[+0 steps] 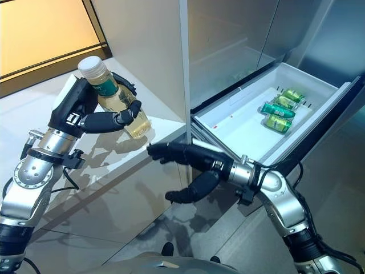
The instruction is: Put drinks into fridge and close the fridge
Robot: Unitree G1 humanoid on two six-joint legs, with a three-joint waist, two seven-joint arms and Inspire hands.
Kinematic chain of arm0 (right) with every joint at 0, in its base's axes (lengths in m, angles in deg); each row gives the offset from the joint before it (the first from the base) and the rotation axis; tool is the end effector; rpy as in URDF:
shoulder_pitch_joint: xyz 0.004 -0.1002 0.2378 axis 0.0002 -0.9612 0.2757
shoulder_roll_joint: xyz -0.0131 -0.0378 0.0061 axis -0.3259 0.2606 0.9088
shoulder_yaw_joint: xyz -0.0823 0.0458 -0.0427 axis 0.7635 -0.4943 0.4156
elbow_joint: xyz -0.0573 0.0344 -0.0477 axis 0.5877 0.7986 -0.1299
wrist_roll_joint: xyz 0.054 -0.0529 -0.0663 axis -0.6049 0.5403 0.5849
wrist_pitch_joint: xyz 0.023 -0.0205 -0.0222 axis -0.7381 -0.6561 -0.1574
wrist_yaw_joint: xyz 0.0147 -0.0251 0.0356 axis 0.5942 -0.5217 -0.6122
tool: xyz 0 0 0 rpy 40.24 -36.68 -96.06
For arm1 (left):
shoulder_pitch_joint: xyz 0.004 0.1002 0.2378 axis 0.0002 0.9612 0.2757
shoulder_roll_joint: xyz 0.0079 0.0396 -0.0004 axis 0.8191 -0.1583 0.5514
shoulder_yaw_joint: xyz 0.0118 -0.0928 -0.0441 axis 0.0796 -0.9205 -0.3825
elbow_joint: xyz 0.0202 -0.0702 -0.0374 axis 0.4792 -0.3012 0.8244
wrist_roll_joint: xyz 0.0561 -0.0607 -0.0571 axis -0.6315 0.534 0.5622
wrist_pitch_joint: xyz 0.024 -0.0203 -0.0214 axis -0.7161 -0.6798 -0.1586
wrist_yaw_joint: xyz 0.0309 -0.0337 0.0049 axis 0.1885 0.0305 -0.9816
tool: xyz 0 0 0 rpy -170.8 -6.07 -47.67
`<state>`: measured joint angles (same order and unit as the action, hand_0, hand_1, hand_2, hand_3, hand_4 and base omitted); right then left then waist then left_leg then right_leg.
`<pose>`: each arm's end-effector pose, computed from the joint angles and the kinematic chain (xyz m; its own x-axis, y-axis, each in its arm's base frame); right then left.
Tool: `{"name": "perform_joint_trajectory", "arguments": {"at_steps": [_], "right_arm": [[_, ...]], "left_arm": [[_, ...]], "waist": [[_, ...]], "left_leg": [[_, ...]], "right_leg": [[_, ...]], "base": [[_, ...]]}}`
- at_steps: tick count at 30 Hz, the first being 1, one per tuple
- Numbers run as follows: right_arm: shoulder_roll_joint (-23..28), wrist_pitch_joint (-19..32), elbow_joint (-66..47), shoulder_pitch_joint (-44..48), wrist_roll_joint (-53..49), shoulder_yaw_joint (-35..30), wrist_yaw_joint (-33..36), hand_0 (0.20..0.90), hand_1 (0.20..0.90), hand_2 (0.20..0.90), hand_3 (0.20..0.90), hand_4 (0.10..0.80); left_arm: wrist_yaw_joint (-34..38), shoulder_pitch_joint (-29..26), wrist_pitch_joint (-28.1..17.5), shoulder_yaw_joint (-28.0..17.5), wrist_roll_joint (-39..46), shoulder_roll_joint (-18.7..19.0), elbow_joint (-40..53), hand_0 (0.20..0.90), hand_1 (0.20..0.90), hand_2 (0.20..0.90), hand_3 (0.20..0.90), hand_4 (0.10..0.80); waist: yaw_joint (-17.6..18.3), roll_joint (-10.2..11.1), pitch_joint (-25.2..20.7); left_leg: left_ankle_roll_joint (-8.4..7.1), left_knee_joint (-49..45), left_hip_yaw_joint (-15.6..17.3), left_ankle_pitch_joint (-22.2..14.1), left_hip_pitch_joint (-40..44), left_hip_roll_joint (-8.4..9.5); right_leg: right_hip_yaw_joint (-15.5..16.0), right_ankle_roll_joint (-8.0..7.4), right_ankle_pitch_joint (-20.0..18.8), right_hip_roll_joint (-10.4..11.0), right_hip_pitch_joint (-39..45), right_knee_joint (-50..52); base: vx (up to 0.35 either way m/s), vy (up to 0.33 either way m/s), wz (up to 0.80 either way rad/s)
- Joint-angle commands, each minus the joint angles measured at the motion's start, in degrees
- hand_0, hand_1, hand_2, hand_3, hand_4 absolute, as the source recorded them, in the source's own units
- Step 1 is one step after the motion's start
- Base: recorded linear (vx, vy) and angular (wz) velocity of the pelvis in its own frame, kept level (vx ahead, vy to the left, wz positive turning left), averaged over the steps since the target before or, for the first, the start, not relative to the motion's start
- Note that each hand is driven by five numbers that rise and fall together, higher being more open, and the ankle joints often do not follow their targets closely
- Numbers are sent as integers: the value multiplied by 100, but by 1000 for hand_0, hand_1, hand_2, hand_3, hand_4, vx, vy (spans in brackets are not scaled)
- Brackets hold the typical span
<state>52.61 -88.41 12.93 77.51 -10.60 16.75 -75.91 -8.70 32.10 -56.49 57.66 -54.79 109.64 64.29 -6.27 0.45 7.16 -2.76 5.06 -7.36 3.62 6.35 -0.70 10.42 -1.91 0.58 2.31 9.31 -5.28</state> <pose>0.2131 -0.1862 0.1210 0.3913 0.9124 0.1201 -0.8894 0.4084 -0.2055 0.1995 0.2536 0.1688 0.8161 -0.3573 0.4542 0.1057 0.8650 0.4905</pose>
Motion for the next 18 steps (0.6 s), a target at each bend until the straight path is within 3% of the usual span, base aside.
{"name": "perform_joint_trajectory", "arguments": {"at_steps": [1, 9, 13, 18], "right_arm": [[-103, 726, -561, 378, -918, -421, 222, 900, 900, 900, 900, 800], [-173, 864, -471, 162, -1131, -1059, 707, 900, 900, 900, 900, 800], [-90, 633, -384, 69, -1071, -1188, 903, 900, 900, 900, 900, 800], [63, 301, -326, 187, -980, -1055, 1268, 900, 900, 900, 900, 800]], "left_arm": [[124, -643, -1184, -969, 302, 442, 430, 300, 300, 300, 200, 100], [216, -435, -1427, -1393, -13, 578, 247, 300, 300, 300, 200, 100], [33, -380, -1401, -1502, 158, 681, 273, 300, 300, 300, 200, 100], [-103, -449, -1383, -1318, 254, 720, 375, 300, 300, 300, 200, 100]], "waist": [[110, 21, -595], [173, -14, -666], [194, -13, -660], [201, -10, -638]], "left_leg": [[375, -6, 175, -279, 26, 480], [385, -6, 228, -308, 10, 472], [379, -6, 241, -315, 6, 465], [365, -6, 248, -313, 14, 455]], "right_leg": [[-107, -201, -237, 14, -140, 115], [-124, -212, -244, 14, -175, 94], [-118, -217, -245, 21, -187, 93], [-117, -214, -249, 20, -183, 88]], "base": [[0, 0, 0], [0, 0, 0], [0, 0, 0], [0, 0, 0]]}}
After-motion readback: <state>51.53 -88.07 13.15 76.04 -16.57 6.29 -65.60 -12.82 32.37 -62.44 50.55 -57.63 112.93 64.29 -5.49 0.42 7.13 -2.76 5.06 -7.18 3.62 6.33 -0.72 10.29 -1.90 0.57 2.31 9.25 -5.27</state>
